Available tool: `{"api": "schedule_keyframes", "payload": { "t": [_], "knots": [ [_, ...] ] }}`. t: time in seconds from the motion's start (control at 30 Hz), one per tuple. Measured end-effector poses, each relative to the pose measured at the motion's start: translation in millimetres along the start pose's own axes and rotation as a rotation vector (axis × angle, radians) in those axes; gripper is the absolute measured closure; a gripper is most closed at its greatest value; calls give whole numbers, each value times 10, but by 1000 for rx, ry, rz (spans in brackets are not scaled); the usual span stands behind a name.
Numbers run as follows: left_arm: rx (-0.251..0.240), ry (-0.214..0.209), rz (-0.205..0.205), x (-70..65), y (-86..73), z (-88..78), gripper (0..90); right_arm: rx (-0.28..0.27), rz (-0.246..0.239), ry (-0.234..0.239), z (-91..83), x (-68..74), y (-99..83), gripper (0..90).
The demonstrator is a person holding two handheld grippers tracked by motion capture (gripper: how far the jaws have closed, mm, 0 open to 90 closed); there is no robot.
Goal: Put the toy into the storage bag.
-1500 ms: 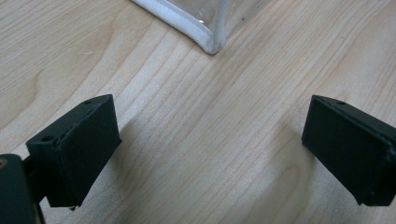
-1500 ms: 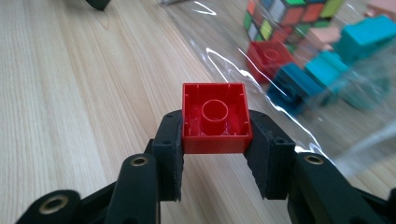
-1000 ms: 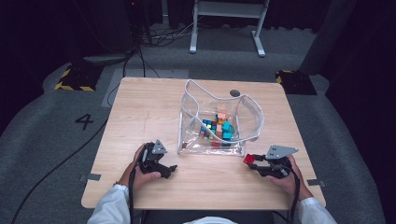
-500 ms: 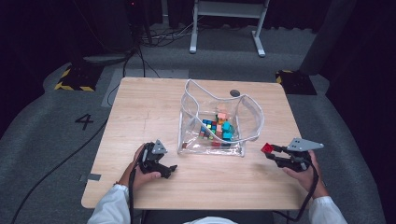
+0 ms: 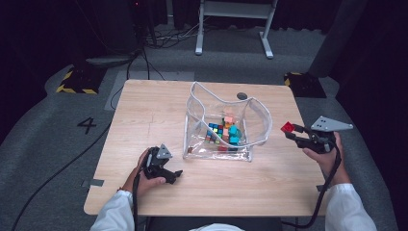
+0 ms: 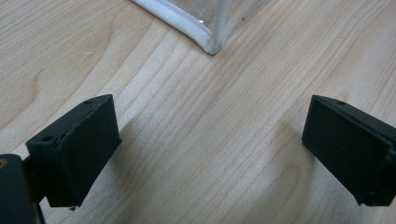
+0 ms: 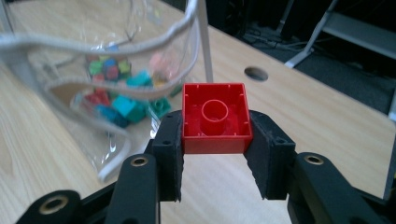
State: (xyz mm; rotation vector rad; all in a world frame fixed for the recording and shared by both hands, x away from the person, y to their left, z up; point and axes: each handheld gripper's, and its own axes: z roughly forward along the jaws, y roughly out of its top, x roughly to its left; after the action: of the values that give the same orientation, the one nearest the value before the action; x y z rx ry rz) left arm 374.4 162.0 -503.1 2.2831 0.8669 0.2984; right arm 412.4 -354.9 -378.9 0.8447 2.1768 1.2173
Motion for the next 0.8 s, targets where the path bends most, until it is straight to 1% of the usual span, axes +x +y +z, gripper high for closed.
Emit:
{"api": "schedule_keyframes", "payload": {
  "t": [0.07, 0.2, 0.23, 0.27, 0.3, 0.43, 0.47, 0.53, 0.57, 0.67, 0.7, 0.8],
  "knots": [
    [0, 0, 0, 0, 0, 0, 41, -16, -3, -8, -15, -34, 95, 594],
    [0, 0, -1, 0, 0, 0, 41, -30, -9, -15, 3, -78, 242, 594],
    [0, 0, 0, 0, 0, 0, 41, -35, -2, -3, 10, -86, 280, 594],
    [0, 1, 0, 0, 0, -1, 41, -48, -5, 0, 19, -85, 320, 594],
    [0, 0, 0, 0, 0, 0, 41, -58, -12, 5, 28, -78, 361, 594],
    [0, 0, -2, -2, 0, 0, 41, -70, -42, 10, 61, -26, 535, 594],
    [0, 1, 1, 0, 0, -1, 41, -68, -48, 18, 65, -20, 576, 595],
    [1, 1, 0, 0, 0, 0, 41, -69, -59, 15, 87, 6, 658, 594],
    [0, 0, 0, 0, 0, 0, 41, -64, -53, 24, 98, 21, 695, 594],
    [0, 3, 1, 1, 0, -1, 41, -68, -82, 33, 148, 61, 809, 594],
    [0, 0, -2, -1, 0, 0, 41, -65, -77, 44, 166, 83, 853, 594],
    [0, 0, -2, -1, 0, 0, 41, -69, -90, 65, 236, 119, 944, 594]
  ]
}}
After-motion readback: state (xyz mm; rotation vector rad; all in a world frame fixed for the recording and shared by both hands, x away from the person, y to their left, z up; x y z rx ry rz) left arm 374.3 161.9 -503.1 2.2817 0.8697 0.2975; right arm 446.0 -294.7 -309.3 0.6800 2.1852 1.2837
